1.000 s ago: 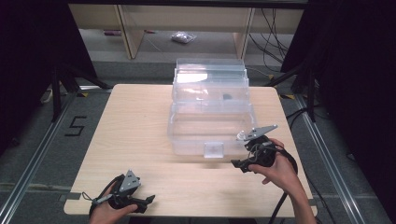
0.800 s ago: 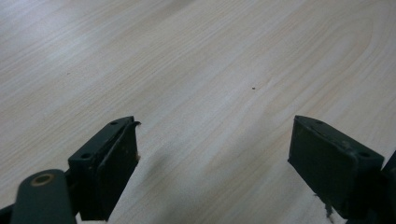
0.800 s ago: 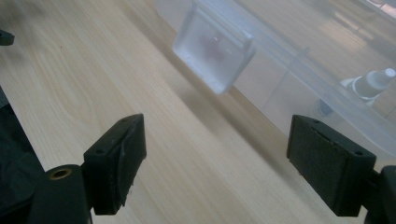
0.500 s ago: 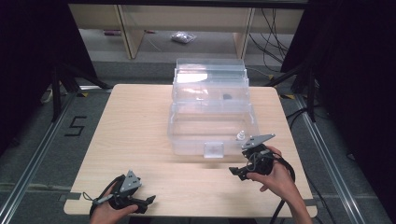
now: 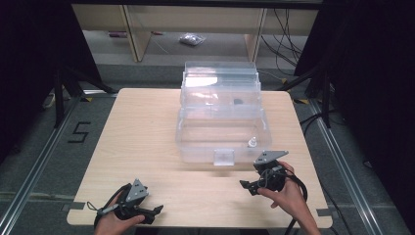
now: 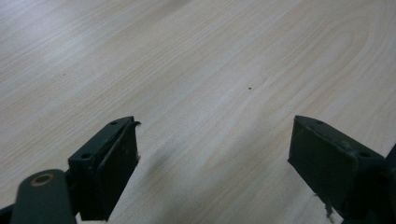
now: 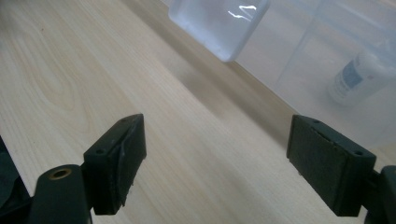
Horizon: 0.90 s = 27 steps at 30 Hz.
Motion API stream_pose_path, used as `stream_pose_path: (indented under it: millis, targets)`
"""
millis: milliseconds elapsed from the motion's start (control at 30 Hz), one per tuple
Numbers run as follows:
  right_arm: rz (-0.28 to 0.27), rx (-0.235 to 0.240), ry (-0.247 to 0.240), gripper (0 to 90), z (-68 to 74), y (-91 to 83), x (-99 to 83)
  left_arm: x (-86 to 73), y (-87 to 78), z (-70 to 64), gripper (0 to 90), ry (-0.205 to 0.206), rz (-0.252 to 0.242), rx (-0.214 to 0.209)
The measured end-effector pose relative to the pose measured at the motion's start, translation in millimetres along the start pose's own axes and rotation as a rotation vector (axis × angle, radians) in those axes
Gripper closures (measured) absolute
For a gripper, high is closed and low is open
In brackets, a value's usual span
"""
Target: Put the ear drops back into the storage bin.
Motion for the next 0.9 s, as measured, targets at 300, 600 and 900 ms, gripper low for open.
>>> stream_pose_path:
  millis: [300,600,900]
  targets:
    - [-0.035,-0.011,-0.010,20.8,4.5,7.2,-13.8,0.1,-0.2,-0.6,15.1,-0.007,-0.005,-0.003]
    - [-0.027,-0.008,0.014,20.8,5.3,7.2,-28.7,0.1,-0.5,-0.2,15.1,0.000,0.001,-0.002]
    - [-0.047,-0.030,0.055,20.8,8.3,3.4,-37.8,0.4,1.6,-2.1,15.1,-0.031,-0.031,0.009]
Point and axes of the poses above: each handheld gripper's, and its own axes: y roughly forward along the jaws, x roughly out of its top, z roughly to its left, the point moved 2 cm from there along y, roughly forward along the jaws, and after that the axes turned 4 degrees about x, right-handed, at the moved point
